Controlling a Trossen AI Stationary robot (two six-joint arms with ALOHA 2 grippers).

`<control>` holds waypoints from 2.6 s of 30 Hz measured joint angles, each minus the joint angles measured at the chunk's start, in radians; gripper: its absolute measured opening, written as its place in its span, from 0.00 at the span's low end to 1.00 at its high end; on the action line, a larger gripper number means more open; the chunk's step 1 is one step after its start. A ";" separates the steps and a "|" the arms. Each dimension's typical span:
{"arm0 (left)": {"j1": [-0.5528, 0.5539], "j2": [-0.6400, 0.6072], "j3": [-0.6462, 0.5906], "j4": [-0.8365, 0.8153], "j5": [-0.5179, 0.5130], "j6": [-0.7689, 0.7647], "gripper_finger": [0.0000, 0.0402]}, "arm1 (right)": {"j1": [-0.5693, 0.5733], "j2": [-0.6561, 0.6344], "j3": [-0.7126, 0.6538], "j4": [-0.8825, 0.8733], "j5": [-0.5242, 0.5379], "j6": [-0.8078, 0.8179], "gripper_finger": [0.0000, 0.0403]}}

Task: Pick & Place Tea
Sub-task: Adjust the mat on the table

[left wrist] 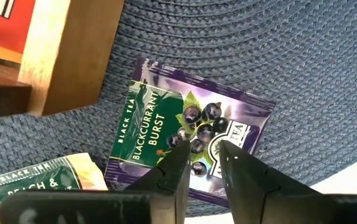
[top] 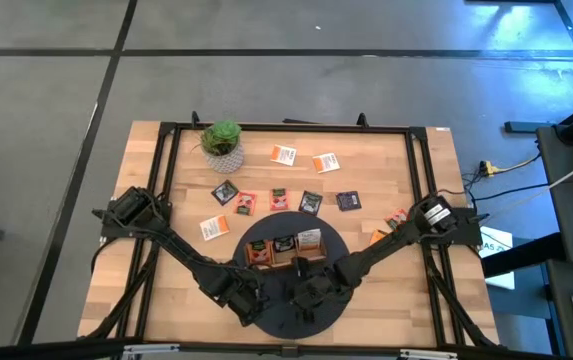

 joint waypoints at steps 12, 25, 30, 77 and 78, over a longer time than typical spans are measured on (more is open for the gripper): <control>0.000 0.000 0.000 0.008 -0.002 0.005 0.21 | -0.035 0.059 0.001 0.024 0.005 0.013 0.06; 0.000 0.001 -0.002 0.118 0.000 0.002 0.21 | -0.103 0.090 0.004 0.040 0.003 0.244 0.06; -0.002 0.001 -0.002 0.187 0.003 -0.015 0.21 | -0.111 0.091 0.003 0.036 0.006 0.270 0.06; 0.027 0.039 0.005 -0.111 -0.121 -0.259 0.21 | 0.114 -0.115 -0.117 -0.388 0.104 0.591 0.06; 0.035 0.040 0.005 -0.110 -0.122 -0.249 0.21 | 0.117 -0.115 -0.117 -0.390 0.106 0.601 0.06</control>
